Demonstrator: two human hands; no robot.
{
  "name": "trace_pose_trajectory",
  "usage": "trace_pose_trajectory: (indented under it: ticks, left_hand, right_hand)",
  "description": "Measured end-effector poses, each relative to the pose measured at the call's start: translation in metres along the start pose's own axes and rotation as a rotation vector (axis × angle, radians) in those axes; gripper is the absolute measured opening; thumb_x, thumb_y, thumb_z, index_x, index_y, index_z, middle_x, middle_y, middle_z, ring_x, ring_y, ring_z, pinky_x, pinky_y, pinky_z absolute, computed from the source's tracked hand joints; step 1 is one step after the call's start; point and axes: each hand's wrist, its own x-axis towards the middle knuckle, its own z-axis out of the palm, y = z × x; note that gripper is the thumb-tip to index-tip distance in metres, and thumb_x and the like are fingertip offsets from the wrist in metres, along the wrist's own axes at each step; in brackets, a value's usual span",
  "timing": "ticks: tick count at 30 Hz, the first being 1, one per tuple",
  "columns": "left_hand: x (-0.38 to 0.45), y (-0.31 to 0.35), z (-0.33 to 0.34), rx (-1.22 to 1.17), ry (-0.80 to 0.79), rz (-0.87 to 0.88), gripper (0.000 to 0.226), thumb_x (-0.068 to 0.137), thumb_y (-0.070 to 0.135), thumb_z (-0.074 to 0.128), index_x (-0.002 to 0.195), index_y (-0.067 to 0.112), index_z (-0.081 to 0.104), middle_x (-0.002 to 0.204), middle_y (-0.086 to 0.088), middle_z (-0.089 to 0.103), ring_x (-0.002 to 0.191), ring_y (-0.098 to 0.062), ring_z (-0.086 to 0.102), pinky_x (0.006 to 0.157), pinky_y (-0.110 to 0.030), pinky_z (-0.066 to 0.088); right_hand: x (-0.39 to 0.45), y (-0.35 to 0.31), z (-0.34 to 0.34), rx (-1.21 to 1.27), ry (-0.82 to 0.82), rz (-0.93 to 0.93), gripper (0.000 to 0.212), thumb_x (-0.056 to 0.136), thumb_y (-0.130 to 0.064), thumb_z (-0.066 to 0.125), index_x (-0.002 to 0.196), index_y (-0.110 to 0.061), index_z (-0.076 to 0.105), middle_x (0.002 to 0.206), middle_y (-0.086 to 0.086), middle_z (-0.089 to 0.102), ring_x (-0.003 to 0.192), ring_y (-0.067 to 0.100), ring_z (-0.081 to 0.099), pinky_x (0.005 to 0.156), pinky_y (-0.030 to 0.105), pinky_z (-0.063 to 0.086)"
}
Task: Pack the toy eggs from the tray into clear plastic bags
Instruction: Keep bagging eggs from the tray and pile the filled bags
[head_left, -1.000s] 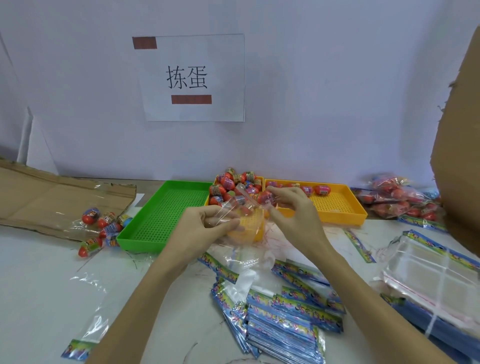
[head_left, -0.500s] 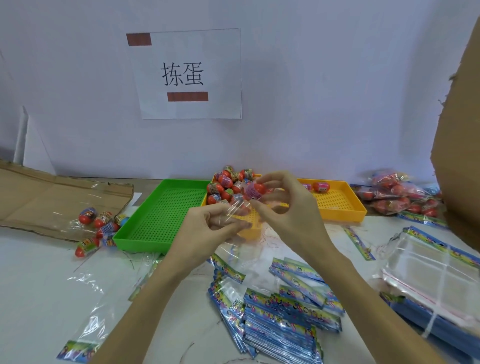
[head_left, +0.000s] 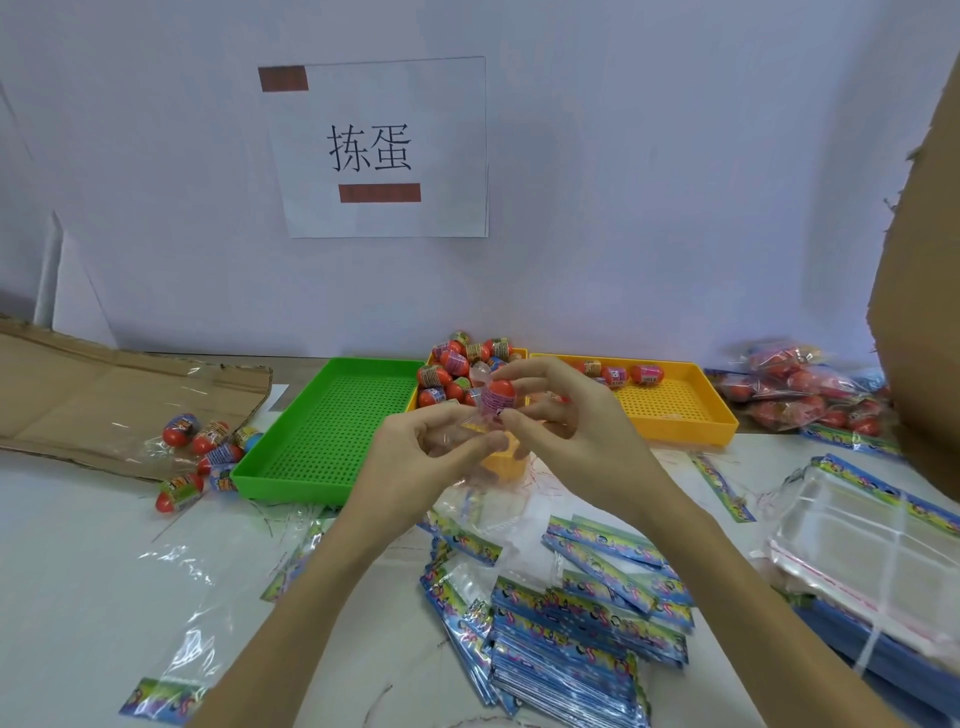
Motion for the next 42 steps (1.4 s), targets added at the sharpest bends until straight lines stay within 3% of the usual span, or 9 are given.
trace_pose_trajectory:
  ticks: [3, 7, 10, 15, 19, 22, 32, 36, 42]
  left_hand:
    - [-0.001, -0.001, -0.001, 0.075, 0.029, 0.045, 0.016, 0.083, 0.041, 0.082, 0.099, 0.040, 0.081, 0.083, 0.007, 0.081, 0.077, -0.013, 0.078, 0.071, -0.023, 0.062]
    - [0.000, -0.004, 0.001, 0.025, 0.002, 0.016, 0.030, 0.084, 0.033, 0.085, 0.112, 0.023, 0.079, 0.098, -0.002, 0.082, 0.088, -0.022, 0.080, 0.078, -0.034, 0.065]
    - [0.001, -0.004, 0.003, 0.056, 0.086, 0.015, 0.033, 0.081, 0.036, 0.086, 0.113, 0.030, 0.078, 0.104, 0.006, 0.081, 0.093, -0.021, 0.079, 0.087, -0.045, 0.064]
    - [0.002, -0.005, 0.000, 0.067, 0.059, 0.055, 0.034, 0.083, 0.037, 0.085, 0.116, 0.029, 0.078, 0.105, 0.001, 0.080, 0.095, -0.028, 0.077, 0.087, -0.042, 0.064]
    - [0.001, -0.003, 0.001, 0.078, 0.020, 0.085, 0.029, 0.086, 0.027, 0.084, 0.114, 0.028, 0.079, 0.097, 0.002, 0.080, 0.082, -0.009, 0.072, 0.068, -0.020, 0.055]
    - [0.001, -0.005, 0.001, 0.201, 0.042, 0.098, 0.027, 0.087, 0.034, 0.084, 0.113, 0.032, 0.079, 0.079, 0.010, 0.071, 0.066, -0.008, 0.053, 0.058, -0.029, 0.045]
    - [-0.001, -0.008, 0.003, 0.318, 0.087, 0.137, 0.037, 0.087, -0.001, 0.078, 0.114, 0.025, 0.078, 0.099, 0.012, 0.079, 0.073, -0.023, 0.072, 0.061, -0.031, 0.059]
    - [-0.001, -0.009, 0.005, 0.331, 0.110, 0.139, 0.023, 0.092, 0.017, 0.080, 0.113, 0.025, 0.076, 0.095, 0.012, 0.077, 0.068, -0.017, 0.072, 0.062, -0.024, 0.057]
    - [0.000, -0.004, 0.004, 0.072, -0.020, -0.185, 0.038, 0.095, 0.045, 0.071, 0.121, 0.017, 0.071, 0.093, -0.010, 0.080, 0.075, -0.032, 0.078, 0.070, -0.044, 0.066]
  right_hand:
    - [-0.001, -0.001, -0.002, 0.010, 0.004, 0.006, 0.022, 0.102, -0.014, 0.064, 0.124, -0.017, 0.069, 0.109, 0.001, 0.073, 0.072, 0.015, 0.077, 0.062, 0.027, 0.062]
    - [0.000, 0.002, -0.002, -0.107, 0.095, 0.007, 0.017, 0.098, -0.018, 0.071, 0.114, -0.019, 0.075, 0.096, -0.006, 0.076, 0.073, 0.010, 0.075, 0.053, 0.023, 0.058]
    - [-0.001, 0.003, -0.001, -0.199, 0.145, -0.003, 0.016, 0.096, -0.025, 0.073, 0.109, -0.016, 0.074, 0.090, -0.010, 0.075, 0.072, 0.005, 0.074, 0.055, 0.014, 0.052]
    - [-0.001, 0.003, 0.002, -0.195, 0.022, -0.012, 0.015, 0.095, -0.019, 0.074, 0.110, -0.020, 0.072, 0.097, -0.010, 0.077, 0.088, 0.003, 0.073, 0.069, 0.016, 0.055]
    - [-0.002, 0.004, 0.002, -0.119, -0.027, 0.085, 0.012, 0.099, -0.022, 0.069, 0.110, -0.021, 0.071, 0.093, -0.009, 0.080, 0.087, 0.004, 0.074, 0.073, 0.026, 0.058]
    - [-0.001, 0.003, -0.001, -0.105, -0.085, 0.137, 0.018, 0.102, -0.032, 0.064, 0.111, -0.021, 0.075, 0.098, -0.009, 0.079, 0.086, 0.004, 0.074, 0.071, 0.029, 0.059]
    - [-0.005, 0.005, 0.013, -0.129, -0.263, 0.100, 0.017, 0.100, -0.032, 0.067, 0.112, -0.027, 0.079, 0.095, -0.027, 0.069, 0.096, -0.003, 0.067, 0.074, 0.011, 0.048]
    - [-0.004, 0.003, 0.008, -0.090, -0.195, 0.063, 0.011, 0.101, -0.029, 0.066, 0.107, -0.029, 0.075, 0.102, -0.021, 0.074, 0.103, -0.003, 0.067, 0.079, 0.009, 0.049]
    - [-0.001, 0.002, 0.006, -0.086, -0.125, 0.042, 0.011, 0.102, -0.023, 0.064, 0.106, -0.020, 0.074, 0.098, -0.012, 0.077, 0.093, 0.004, 0.072, 0.079, 0.020, 0.056]
